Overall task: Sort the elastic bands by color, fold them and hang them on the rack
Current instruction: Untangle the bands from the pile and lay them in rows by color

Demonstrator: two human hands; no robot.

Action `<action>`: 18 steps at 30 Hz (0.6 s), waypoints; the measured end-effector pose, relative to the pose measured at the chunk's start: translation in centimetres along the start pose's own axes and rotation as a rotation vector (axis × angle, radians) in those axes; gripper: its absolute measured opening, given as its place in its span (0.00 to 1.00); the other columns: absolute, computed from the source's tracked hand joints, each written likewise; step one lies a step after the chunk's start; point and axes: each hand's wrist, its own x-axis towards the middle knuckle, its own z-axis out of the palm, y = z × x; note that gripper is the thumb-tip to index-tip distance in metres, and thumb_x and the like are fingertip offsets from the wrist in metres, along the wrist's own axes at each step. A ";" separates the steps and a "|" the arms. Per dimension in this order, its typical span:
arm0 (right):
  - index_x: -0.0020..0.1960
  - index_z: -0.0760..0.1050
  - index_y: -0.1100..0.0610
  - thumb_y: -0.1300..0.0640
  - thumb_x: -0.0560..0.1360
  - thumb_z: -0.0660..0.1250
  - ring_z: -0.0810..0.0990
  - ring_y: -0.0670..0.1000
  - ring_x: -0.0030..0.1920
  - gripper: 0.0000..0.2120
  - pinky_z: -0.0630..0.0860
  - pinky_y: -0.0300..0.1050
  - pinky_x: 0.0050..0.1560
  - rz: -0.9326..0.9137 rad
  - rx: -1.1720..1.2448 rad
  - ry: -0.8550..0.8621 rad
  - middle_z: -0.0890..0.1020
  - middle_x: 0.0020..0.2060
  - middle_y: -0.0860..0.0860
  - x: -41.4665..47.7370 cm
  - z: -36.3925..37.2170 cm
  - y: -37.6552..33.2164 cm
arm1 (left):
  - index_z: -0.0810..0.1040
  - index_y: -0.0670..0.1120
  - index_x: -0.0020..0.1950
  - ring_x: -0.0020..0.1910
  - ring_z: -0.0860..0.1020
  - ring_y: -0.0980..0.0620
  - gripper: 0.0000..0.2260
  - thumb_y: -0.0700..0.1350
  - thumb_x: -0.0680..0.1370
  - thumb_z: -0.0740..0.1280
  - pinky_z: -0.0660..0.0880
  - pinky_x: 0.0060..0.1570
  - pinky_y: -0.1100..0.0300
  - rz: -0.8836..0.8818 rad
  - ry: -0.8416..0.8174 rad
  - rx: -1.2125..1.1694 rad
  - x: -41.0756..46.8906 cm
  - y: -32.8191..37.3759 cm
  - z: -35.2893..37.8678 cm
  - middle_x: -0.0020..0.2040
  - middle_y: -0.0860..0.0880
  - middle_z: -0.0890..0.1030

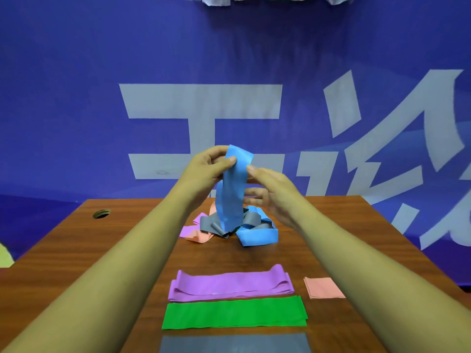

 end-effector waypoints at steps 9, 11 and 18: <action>0.54 0.82 0.60 0.56 0.74 0.72 0.74 0.50 0.41 0.11 0.71 0.43 0.40 0.082 -0.460 -0.140 0.83 0.44 0.57 -3.1 0.9 -0.8 | 0.74 0.42 0.68 0.58 0.80 0.53 0.16 0.35 0.81 0.61 0.76 0.55 0.60 -0.012 0.073 -0.145 -2.1 0.7 -0.1 0.61 0.47 0.82; 0.53 0.83 0.57 0.55 0.72 0.73 0.76 0.52 0.44 0.11 0.71 0.50 0.46 0.135 -0.511 -0.200 0.85 0.49 0.59 -3.9 1.0 -0.1 | 0.74 0.43 0.68 0.59 0.80 0.53 0.15 0.36 0.81 0.61 0.77 0.56 0.60 -0.022 0.096 -0.150 -2.3 0.8 -0.4 0.62 0.47 0.81; 0.53 0.81 0.60 0.61 0.76 0.69 0.84 0.55 0.47 0.06 0.80 0.50 0.50 0.075 -0.121 0.021 0.85 0.48 0.57 -4.4 1.8 -1.7 | 0.80 0.40 0.46 0.40 0.82 0.49 0.26 0.63 0.80 0.58 0.76 0.50 0.56 -0.398 0.047 0.076 -5.1 -1.4 0.2 0.41 0.43 0.83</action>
